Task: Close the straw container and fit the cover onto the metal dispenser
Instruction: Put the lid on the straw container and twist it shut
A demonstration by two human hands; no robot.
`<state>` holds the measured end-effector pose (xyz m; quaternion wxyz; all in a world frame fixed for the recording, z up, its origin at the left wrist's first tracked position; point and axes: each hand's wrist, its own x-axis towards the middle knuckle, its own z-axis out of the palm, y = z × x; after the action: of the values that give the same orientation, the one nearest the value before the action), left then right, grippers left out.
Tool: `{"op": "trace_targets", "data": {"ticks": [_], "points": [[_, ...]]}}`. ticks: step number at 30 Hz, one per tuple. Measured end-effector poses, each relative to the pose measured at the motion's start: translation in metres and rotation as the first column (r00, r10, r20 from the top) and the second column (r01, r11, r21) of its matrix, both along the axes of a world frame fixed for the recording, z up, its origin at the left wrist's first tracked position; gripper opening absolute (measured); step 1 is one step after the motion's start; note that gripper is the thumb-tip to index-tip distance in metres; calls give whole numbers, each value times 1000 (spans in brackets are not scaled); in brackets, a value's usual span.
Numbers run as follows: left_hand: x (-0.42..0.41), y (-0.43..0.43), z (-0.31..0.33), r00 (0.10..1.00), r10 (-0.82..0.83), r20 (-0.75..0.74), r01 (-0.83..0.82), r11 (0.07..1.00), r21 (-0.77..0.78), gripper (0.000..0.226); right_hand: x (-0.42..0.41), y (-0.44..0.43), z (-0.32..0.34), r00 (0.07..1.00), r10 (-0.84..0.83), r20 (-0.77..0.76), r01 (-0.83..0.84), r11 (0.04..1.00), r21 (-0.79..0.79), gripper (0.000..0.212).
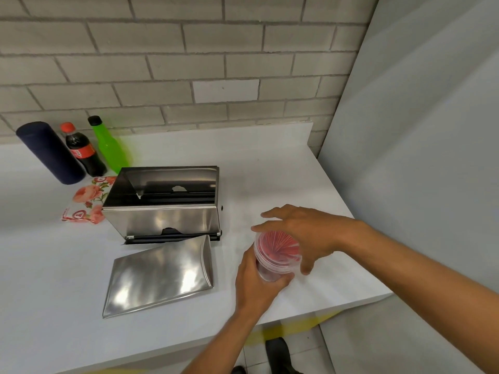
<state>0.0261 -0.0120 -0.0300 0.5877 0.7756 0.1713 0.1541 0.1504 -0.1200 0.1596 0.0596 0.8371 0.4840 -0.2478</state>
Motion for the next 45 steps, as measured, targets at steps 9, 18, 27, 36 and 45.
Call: {"op": "trace_targets", "data": {"ticks": [9, 18, 27, 36, 45], "points": [[0, 0, -3, 1000, 13, -12, -13, 1000, 15, 93, 5, 12, 8, 987, 136, 83, -129, 988, -85, 121], [-1, -1, -2, 1000, 18, -6, -18, 999, 40, 93, -1, 20, 14, 992, 111, 66, -98, 979, -179, 141], [-2, -3, -1, 1000, 23, -10, -23, 998, 62, 90, -2, 24, 14, 990, 116, 82, -100, 980, -171, 124], [-2, -1, -3, 999, 15, -30, -12, 997, 82, 94, -4, 20, 13, 994, 109, 28, -103, 981, -165, 132], [-2, -2, -1, 999, 19, -33, -17, 996, 86, 93, -2, 18, 7, 998, 58, 10, -57, 995, -81, 120]]}}
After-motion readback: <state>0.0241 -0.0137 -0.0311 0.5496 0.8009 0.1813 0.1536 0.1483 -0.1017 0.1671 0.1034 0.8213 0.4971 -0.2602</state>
